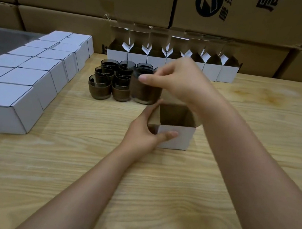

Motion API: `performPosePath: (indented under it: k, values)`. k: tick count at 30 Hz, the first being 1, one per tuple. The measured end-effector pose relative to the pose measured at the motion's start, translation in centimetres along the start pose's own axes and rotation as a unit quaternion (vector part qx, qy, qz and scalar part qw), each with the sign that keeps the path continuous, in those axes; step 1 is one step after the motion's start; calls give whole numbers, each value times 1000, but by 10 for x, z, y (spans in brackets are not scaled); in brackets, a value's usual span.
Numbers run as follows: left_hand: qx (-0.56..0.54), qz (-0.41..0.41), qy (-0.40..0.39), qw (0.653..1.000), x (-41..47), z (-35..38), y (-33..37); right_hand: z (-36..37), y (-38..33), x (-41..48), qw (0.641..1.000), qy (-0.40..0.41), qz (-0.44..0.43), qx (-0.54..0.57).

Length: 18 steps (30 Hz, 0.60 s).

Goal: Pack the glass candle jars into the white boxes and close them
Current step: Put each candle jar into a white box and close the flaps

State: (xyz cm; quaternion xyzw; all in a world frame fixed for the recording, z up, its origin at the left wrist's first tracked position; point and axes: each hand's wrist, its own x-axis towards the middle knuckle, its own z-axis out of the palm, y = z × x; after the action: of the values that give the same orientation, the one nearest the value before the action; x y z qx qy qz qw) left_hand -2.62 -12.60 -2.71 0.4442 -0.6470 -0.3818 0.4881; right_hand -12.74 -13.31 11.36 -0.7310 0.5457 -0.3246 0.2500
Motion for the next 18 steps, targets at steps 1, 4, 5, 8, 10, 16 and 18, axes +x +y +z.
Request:
performPosePath:
  k: [1,4,5,8,10,16,18]
  values:
    - [-7,-13,-2,1000,1,0,-3,-11,6,-4,1000,10,8,4]
    - [-16,-8,-3,1000,1,0,-3,-33,26,-16,999,19,46,3]
    - [-5,-2,0,1000,1,0,-2,-36,33,-19,998,20,62,1]
    - [25,4,4,1000,0,-2,-2,-37,51,-27,995,18,95,-14]
    - [31,2,5,999,0,-3,-1,-32,58,-30,995,7,102,-18]
    - [38,1,4,999,0,-3,-3,-10,63,-30,990,-6,85,-108]
    - [39,2,6,999,0,-3,-3,-3,63,-28,986,-11,87,-139]
